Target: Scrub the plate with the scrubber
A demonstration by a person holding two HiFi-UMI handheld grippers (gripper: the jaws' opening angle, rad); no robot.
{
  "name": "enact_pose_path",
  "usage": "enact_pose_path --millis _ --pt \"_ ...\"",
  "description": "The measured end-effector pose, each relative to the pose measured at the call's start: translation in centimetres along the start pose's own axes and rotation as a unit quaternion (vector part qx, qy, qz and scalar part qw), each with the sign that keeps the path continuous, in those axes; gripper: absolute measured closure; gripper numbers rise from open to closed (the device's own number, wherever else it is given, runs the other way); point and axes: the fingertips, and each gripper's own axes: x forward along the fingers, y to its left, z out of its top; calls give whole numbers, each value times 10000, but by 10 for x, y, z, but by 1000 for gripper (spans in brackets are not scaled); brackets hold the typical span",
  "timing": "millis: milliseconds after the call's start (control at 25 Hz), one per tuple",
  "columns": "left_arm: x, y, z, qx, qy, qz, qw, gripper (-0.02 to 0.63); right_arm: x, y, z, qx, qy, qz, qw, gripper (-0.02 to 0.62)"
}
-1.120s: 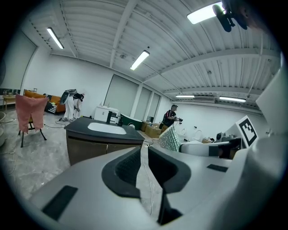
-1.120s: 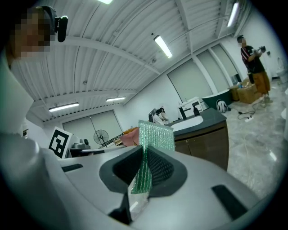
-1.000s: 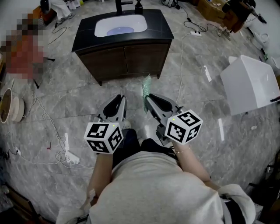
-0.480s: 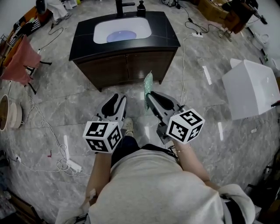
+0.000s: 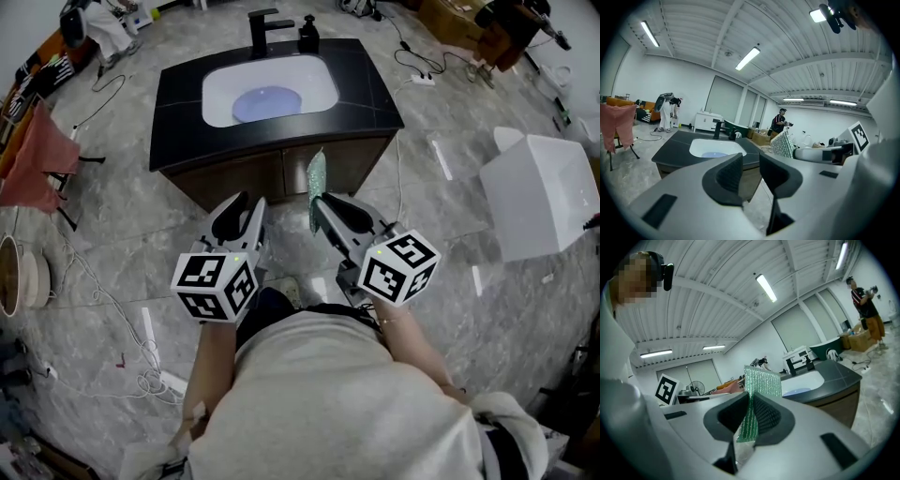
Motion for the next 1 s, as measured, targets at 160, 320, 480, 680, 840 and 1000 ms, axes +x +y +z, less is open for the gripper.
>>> enact_pose_path --millis 160,320,480,680,840,1000 --pt "18 21 11 -27 13 -106 9999 491 26 -10 12 -15 -24 -122 9999 545" --pt "24 34 3 -153 170 -196 9995 491 39 -14 12 49 -21 -199 9998 545" --pt "32 42 -3 -272 284 -227 9990 491 46 -21 12 112 6 -241 9996 545" --pt "46 55 -3 -342 351 -175 9986 491 61 -40 18 146 69 -269 9995 545" --pt "62 72 5 -397 296 -91 9987 491 86 -58 31 163 45 -210 9996 545" --pt "88 96 15 -474 189 133 9986 491 117 -80 46 92 136 -76 9998 545"
